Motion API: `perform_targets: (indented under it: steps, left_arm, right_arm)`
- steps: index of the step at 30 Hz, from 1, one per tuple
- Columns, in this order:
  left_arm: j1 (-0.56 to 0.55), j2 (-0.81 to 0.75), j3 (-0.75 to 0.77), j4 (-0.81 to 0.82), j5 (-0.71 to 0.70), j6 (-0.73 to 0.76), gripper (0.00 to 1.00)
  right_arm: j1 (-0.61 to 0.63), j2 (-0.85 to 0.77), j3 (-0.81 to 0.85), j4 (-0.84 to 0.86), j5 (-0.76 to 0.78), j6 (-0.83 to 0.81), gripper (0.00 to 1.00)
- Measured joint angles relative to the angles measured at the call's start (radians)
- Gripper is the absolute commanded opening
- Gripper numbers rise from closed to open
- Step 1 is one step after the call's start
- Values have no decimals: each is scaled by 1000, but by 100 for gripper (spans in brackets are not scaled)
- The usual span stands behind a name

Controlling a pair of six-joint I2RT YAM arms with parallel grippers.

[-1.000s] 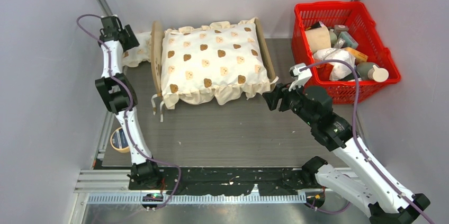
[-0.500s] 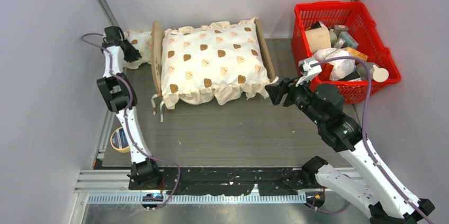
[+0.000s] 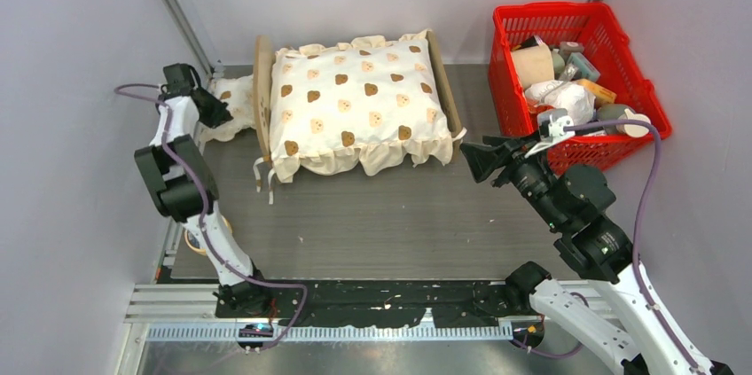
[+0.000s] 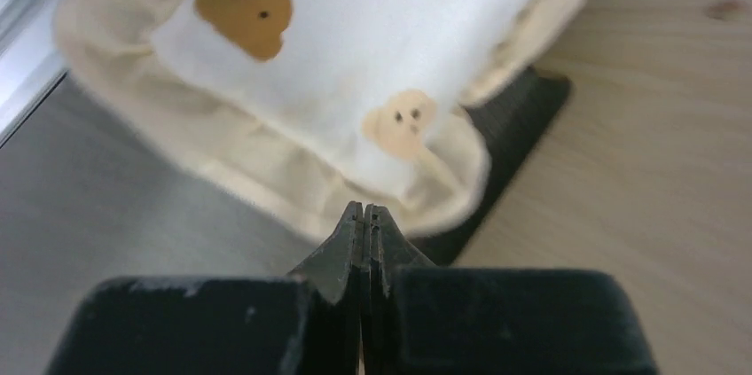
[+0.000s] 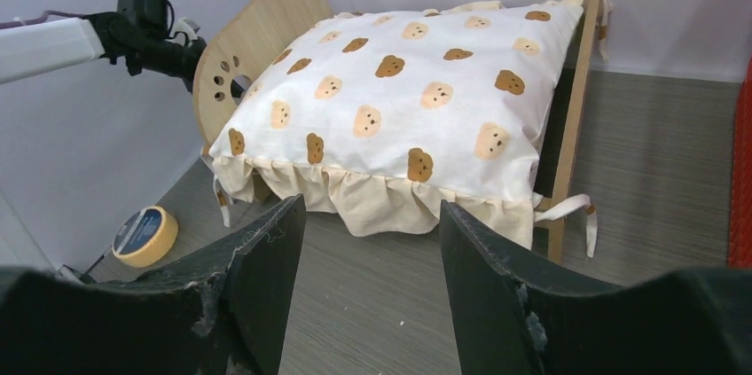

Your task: Set up the pet bed

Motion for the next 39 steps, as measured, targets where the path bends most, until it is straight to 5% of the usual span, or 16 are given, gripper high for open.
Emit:
perform_targets:
  steps: [8, 9, 11, 12, 14, 23, 26, 27, 29, 30, 34, 39]
  left_arm:
    - [-10, -447, -306, 122, -104, 0, 0]
    - [-10, -465, -330, 130, -106, 4, 3]
    - [-13, -484, -381, 136, -108, 34, 34]
    - [-16, -480, -391, 134, -109, 60, 50]
    - [-26, -450, -380, 130, -117, 121, 63]
    - [-74, -26, 93, 32, -156, 307, 74]
    - [-73, 130, 299, -77, -184, 324, 66]
    - [-72, 196, 393, -125, -188, 326, 53]
    - [-71, 319, 565, -222, -188, 325, 10]
    - [-70, 368, 632, -267, -185, 326, 0]
    - [-67, 383, 618, -326, -176, 315, 0]
    - [-69, 55, 231, -250, -207, 290, 0]
  right_arm:
    - [0, -32, -69, 25, -4, 51, 62]
    - [0, -33, -77, 25, -6, 56, 62]
    - [0, -38, -88, 24, -10, 62, 62]
    - [0, -41, -89, 19, -10, 64, 62]
    - [0, -48, -89, 18, -10, 64, 62]
    - [0, -77, -89, 18, -17, 69, 62]
    - [0, -76, -89, 19, -17, 68, 62]
    - [0, -76, -89, 19, -17, 68, 62]
    - [0, -72, -89, 20, -16, 66, 61]
    - [0, -68, -89, 20, -16, 64, 61]
    - [0, -43, -85, 19, -16, 60, 61]
    - [0, -40, -81, 18, -14, 53, 61]
